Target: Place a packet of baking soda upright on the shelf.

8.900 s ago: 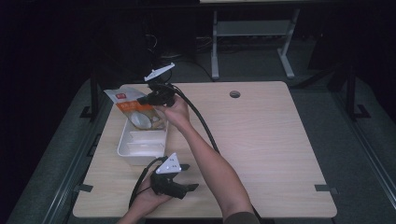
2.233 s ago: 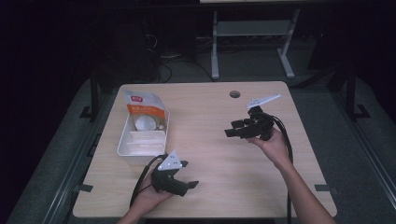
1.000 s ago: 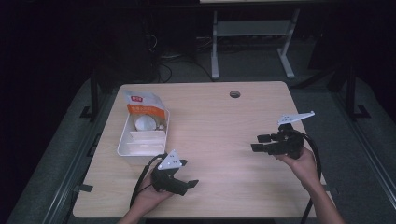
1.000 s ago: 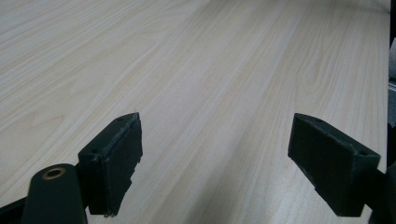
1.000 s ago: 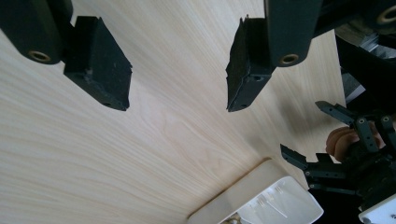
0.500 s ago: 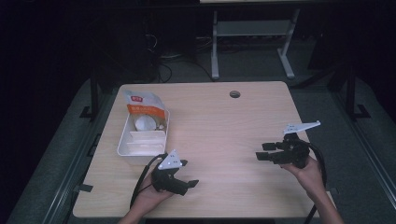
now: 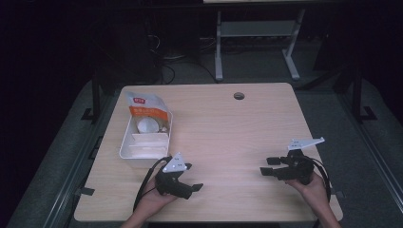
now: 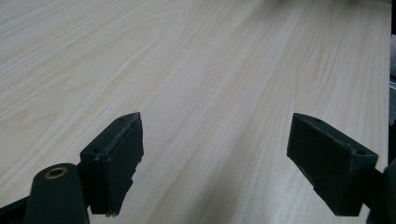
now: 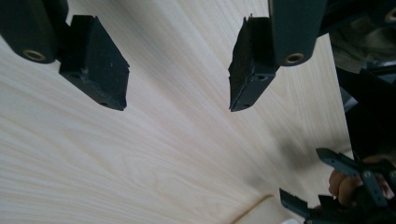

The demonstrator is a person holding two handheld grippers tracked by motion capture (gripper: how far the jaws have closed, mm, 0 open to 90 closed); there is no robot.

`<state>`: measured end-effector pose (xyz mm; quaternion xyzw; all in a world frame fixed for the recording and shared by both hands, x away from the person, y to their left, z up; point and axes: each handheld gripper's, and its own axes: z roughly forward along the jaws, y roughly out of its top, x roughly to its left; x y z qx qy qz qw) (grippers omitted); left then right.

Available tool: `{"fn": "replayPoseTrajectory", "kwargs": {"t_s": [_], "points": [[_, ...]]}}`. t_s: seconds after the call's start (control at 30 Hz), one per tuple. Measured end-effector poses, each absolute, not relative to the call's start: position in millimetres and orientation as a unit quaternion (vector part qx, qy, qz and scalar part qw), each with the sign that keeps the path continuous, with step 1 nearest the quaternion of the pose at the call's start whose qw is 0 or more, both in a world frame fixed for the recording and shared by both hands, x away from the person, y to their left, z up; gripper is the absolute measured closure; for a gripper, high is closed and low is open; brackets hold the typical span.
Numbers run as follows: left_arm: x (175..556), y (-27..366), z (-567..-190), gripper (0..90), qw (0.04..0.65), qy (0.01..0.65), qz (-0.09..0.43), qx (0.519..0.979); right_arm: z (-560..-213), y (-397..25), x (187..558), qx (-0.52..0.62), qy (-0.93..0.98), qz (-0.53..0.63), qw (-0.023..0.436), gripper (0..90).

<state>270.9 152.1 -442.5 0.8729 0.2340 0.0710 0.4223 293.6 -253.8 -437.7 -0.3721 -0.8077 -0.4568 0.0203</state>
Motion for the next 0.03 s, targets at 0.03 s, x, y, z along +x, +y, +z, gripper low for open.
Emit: {"fn": "replayPoseTrajectory", "kwargs": {"t_s": [0.03], "points": [[270.6, 152.1, -442.3, 17.9, 0.423, 0.234, 0.071, 0.873, -439.4, -249.5, 290.7, -0.366, -0.813, -0.452, 0.017, 33.8]]}}
